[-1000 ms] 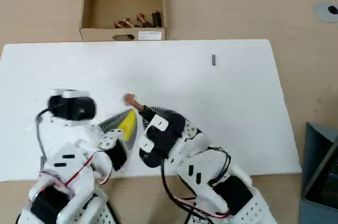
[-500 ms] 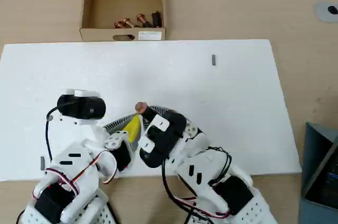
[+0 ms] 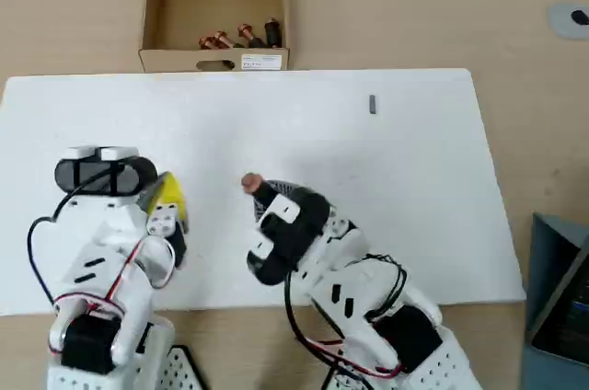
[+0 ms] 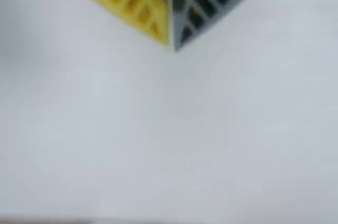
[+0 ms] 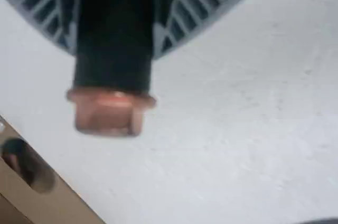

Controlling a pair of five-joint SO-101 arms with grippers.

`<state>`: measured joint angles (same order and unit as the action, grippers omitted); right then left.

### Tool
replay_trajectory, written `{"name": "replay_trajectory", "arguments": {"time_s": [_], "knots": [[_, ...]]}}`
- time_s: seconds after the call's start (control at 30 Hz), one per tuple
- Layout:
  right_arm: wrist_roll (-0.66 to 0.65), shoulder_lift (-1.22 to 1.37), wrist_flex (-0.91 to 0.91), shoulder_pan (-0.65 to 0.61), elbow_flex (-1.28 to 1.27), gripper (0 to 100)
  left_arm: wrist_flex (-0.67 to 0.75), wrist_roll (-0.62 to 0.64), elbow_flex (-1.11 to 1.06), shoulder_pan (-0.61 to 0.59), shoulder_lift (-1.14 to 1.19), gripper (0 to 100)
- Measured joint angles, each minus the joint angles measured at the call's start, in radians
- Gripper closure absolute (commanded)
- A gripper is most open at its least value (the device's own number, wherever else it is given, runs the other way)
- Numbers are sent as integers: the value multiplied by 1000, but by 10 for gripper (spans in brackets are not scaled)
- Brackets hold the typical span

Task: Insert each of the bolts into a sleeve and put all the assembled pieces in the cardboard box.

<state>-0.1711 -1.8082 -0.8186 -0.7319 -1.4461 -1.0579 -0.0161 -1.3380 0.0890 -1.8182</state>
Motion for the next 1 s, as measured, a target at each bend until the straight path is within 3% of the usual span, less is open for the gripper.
{"name": "replay_trajectory", "arguments": {"time_s": [0.2, 0.5, 0.7, 1.0], "knots": [[11, 0, 0, 81, 54, 989, 0, -77, -132, -173, 0, 1000], [166, 29, -31, 192, 215, 989, 0, -106, -262, -238, 2, 1000], [233, 293, -31, 193, 450, 989, 0, -106, -315, -239, 2, 1000], [233, 743, -31, 193, 798, 989, 0, -106, -316, -239, 2, 1000]]}}
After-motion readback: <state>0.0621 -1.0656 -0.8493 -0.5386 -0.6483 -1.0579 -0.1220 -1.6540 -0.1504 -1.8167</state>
